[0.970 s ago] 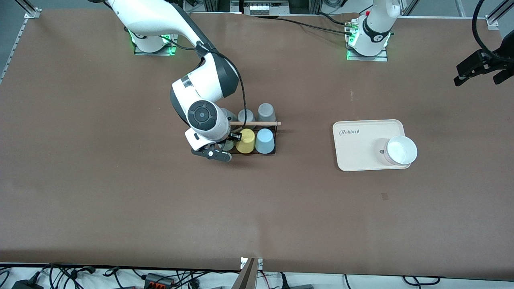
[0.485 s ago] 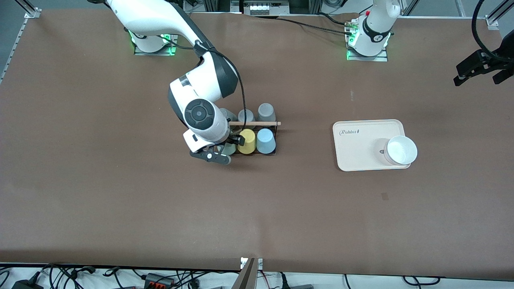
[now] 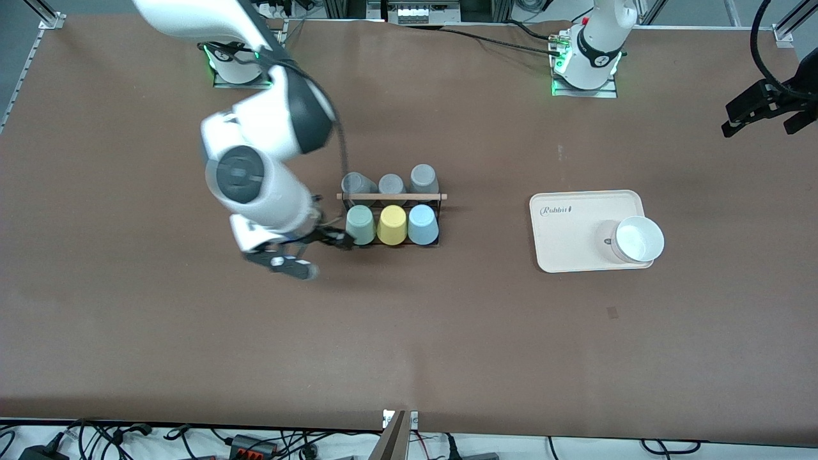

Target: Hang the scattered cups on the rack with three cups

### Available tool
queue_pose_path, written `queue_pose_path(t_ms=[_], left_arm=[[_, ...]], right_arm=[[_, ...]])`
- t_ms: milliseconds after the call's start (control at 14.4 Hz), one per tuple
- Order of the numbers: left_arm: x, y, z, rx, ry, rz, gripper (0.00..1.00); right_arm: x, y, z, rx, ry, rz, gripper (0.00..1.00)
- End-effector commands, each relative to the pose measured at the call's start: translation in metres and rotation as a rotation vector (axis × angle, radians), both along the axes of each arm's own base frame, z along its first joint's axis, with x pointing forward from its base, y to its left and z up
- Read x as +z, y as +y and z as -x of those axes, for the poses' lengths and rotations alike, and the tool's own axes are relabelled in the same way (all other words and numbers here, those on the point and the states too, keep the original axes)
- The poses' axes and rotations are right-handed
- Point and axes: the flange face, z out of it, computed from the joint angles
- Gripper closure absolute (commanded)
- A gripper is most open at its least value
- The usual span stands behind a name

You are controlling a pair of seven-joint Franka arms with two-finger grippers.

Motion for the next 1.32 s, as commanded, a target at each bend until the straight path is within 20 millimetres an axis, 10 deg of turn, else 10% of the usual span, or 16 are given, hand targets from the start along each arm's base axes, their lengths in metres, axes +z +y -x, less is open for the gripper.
queue_pose_path(t_ms=[0, 554, 831, 1247], left_arm=[[0.001, -0.003, 0.001, 0.001, 0.008, 0.023, 0.0], [-0.003, -0.002, -0.001, 0.0, 0.016, 0.023, 0.0], [-0.003, -0.002, -0.007, 0.0, 0.008, 0.023, 0.0], [0.003, -0.003, -0.024, 0.001, -0.013, 0.025, 0.0]], right_arm=[[0.04, -0.067, -0.012, 0.005, -0.008, -0.02, 0.0], [0.113, -0.264, -0.02, 0.197, -0.084, 0.01, 0.0], [0.138, -0.317, -0.009, 0.361, -0.11, 0.072, 0.0], [0.147, -0.345, 0.007, 0.371, -0.111, 0.103, 0.0]])
